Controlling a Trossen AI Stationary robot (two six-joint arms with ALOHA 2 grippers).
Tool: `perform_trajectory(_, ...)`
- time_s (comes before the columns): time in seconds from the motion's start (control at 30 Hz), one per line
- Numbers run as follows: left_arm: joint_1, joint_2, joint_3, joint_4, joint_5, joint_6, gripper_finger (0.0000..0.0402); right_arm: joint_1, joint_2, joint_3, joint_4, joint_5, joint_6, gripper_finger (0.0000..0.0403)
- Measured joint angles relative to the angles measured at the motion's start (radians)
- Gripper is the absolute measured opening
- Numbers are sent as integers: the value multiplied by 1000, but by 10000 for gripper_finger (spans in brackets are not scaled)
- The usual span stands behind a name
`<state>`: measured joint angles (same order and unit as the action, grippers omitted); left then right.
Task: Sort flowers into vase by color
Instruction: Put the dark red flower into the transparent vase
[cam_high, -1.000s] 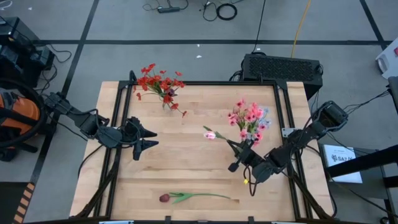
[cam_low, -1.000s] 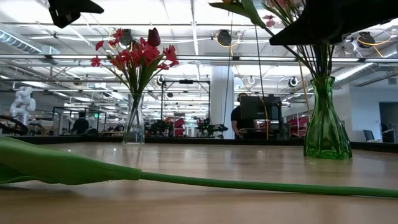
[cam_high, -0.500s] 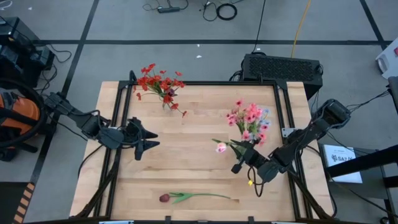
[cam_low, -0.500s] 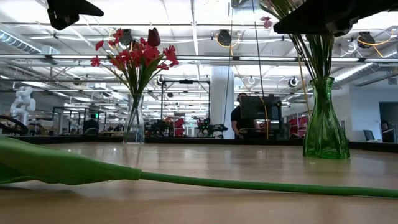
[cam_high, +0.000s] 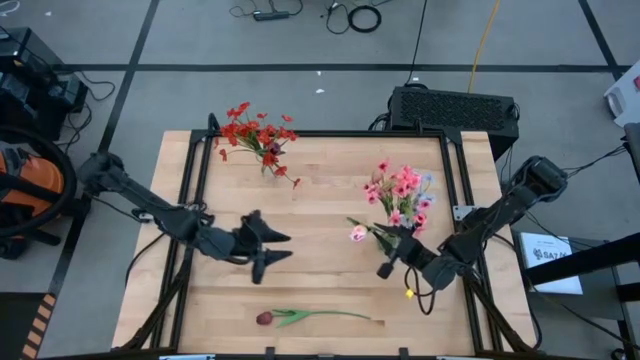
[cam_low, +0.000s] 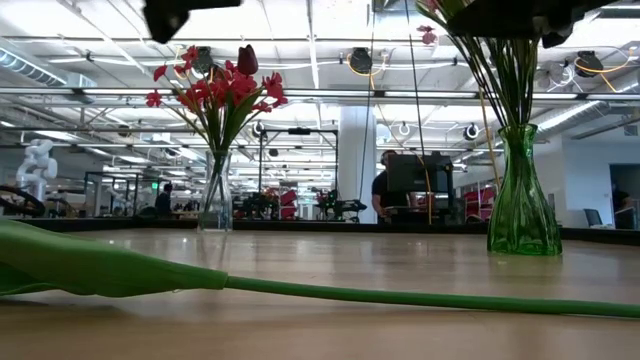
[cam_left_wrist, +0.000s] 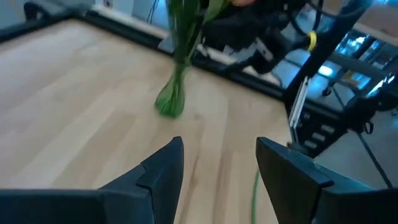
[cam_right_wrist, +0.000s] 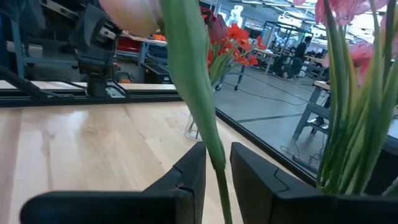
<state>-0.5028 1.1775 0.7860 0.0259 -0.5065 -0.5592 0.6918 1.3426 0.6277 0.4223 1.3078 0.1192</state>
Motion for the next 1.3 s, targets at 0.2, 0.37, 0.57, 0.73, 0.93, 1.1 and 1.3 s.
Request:
perform_trajectory(0.2, 58, 137, 0, 231, 9, 23, 205, 28, -21, 0, -15, -1, 0, 68)
perform_trajectory(0.37, 99, 214, 0, 381, 42, 22, 205, 49, -21, 0, -28, -4, 0, 71)
perform_trajectory(0.57, 110, 289, 80, 386, 53, 48, 205, 82, -21, 1, -52, 14, 0, 110)
perform_trajectory(0.73, 112, 354, 145, 384, 54, 76, 205, 112, -23, 1, -67, 60, -11, 154)
perform_trajectory(0.93, 113, 427, 205, 382, 54, 75, 205, 160, -41, 1, -78, 58, -19, 184)
perform_trajectory(1.1, 113, 441, 220, 382, 54, 72, 205, 225, -62, 1, -78, 70, -38, 177)
perform_trajectory(1.3, 113, 431, 220, 381, 54, 122, 205, 326, -97, 1, -77, 109, -74, 143)
